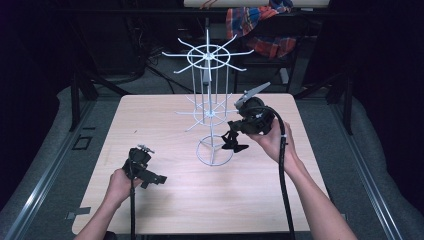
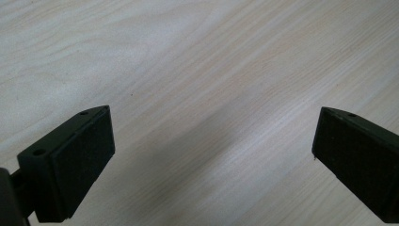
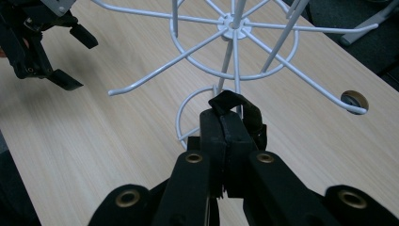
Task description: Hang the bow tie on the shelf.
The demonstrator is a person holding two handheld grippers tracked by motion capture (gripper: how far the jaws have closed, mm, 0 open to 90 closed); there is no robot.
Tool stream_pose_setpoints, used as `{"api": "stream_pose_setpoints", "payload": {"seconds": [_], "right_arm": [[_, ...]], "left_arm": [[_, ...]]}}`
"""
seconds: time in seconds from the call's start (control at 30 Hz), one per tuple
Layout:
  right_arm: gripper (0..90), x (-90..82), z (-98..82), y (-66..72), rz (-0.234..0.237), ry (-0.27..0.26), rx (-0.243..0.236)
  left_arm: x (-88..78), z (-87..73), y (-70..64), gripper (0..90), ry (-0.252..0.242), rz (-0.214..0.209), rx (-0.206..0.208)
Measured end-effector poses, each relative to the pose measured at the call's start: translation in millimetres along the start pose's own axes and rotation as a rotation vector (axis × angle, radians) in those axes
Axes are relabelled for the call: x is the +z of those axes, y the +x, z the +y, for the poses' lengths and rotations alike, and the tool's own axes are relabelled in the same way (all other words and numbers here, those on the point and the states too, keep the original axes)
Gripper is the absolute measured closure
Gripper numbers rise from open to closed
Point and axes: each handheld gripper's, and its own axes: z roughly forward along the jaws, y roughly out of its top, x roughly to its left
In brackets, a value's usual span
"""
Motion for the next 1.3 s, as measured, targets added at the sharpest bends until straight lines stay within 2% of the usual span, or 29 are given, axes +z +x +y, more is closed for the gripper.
{"api": "stream_pose_setpoints", "payload": {"seconds": [0.53,0.73,1.0,1.3], "right_arm": [[89.5,19.5,-11.0,13.8,-0.025,0.034,-0.055],[89.5,25.9,-17.2,17.6,-0.027,0.046,-0.059],[89.3,34.1,-27.9,17.6,-0.026,0.059,-0.057],[89.3,43.5,-38.5,11.7,-0.013,0.068,-0.013]], "left_arm": [[0.2,0.1,0.1,0.0,0.002,-0.001,0.002],[0.3,0.0,0.1,0.0,0.003,-0.001,0.001],[0.7,0.1,0.2,0.0,0.005,0.001,0.004],[1.2,0.1,0.0,0.0,0.009,-0.003,0.0]]}}
